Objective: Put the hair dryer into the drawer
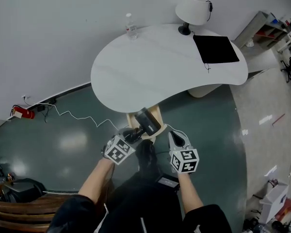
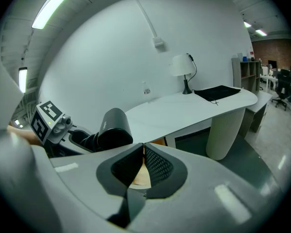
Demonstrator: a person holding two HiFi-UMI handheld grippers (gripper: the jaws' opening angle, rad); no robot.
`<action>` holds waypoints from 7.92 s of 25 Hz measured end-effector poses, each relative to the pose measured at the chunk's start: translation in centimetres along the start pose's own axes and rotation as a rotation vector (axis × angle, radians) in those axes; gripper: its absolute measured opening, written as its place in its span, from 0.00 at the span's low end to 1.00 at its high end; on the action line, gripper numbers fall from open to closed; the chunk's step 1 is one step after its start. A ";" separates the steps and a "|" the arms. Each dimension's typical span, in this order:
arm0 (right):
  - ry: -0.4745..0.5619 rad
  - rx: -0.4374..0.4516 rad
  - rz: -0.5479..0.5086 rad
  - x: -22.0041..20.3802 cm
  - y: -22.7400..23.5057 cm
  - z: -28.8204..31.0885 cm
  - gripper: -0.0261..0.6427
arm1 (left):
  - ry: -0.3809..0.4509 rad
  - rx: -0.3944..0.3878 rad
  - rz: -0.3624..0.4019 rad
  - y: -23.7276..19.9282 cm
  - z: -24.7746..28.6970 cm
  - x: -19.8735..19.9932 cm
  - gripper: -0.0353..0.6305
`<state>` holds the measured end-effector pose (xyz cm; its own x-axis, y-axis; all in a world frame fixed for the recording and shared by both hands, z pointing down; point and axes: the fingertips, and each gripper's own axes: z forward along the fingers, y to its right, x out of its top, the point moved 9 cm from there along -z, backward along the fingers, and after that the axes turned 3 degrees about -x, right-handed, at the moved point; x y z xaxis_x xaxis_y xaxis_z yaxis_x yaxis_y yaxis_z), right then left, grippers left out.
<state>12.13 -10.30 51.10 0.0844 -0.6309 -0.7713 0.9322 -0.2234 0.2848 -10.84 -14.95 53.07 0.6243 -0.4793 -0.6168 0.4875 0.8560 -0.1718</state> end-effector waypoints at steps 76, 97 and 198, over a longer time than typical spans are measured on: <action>-0.122 -0.092 0.204 -5.9 4.9 6.9 0.05 | -0.531 -0.176 0.266 -7.7 19.3 -5.1 0.35; -0.147 -0.091 0.246 -6.7 5.3 8.1 0.05 | -0.625 -0.198 0.206 -8.1 22.7 -6.8 0.35; -0.156 -0.014 0.147 -4.7 3.6 9.7 0.05 | -0.504 -0.009 0.214 -8.1 21.3 -5.1 0.33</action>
<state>11.69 -15.35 61.25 0.1657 -0.7635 -0.6242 0.9188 -0.1104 0.3789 -5.02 -23.56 73.97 0.9253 -0.3255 -0.1948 0.3134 0.9453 -0.0909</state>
